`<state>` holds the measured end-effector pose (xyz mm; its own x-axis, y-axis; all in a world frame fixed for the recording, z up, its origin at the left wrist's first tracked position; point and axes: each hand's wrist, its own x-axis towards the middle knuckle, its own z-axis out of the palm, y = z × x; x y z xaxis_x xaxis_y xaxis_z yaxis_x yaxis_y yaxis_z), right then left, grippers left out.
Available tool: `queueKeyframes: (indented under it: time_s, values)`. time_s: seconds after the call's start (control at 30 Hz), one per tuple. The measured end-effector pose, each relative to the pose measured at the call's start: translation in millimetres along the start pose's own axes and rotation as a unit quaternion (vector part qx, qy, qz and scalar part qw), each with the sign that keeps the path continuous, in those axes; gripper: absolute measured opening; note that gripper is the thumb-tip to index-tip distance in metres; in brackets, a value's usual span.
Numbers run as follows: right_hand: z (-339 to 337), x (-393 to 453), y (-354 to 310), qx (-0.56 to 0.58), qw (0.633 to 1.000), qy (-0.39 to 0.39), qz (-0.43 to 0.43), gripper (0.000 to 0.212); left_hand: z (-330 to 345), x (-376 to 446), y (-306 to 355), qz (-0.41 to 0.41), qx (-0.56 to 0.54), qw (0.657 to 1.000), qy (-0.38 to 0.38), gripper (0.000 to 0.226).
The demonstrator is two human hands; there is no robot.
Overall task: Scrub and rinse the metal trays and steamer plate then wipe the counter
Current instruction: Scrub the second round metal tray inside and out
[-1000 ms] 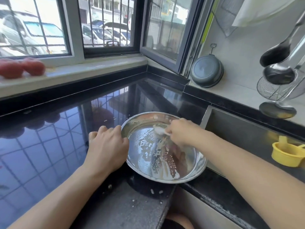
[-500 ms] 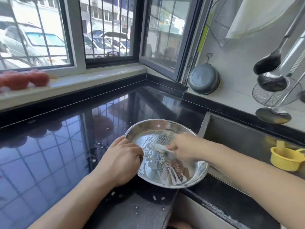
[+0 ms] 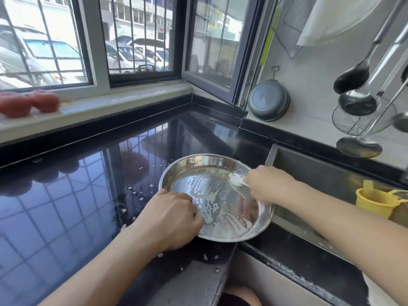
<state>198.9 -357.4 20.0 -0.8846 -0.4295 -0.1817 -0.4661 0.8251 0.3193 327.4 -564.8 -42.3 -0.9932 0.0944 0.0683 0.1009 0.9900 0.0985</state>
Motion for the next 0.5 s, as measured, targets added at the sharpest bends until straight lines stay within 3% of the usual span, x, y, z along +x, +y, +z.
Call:
queueKeyframes:
  time_s: [0.2,0.4,0.5]
  values:
    - [3,-16,-34,0.085,0.986,-0.075,-0.119,0.039,-35,-17,5,0.086,-0.017,0.97,-0.227,0.076]
    - [-18,-31,-24,0.01,0.983,-0.158,-0.09,0.038,-28,-16,10,0.096,0.0,0.972,-0.213,0.081]
    - [-19,-17,-24,-0.023,0.99,-0.127,-0.062,0.044,-26,-14,11,0.087,0.004,0.973,-0.215,0.077]
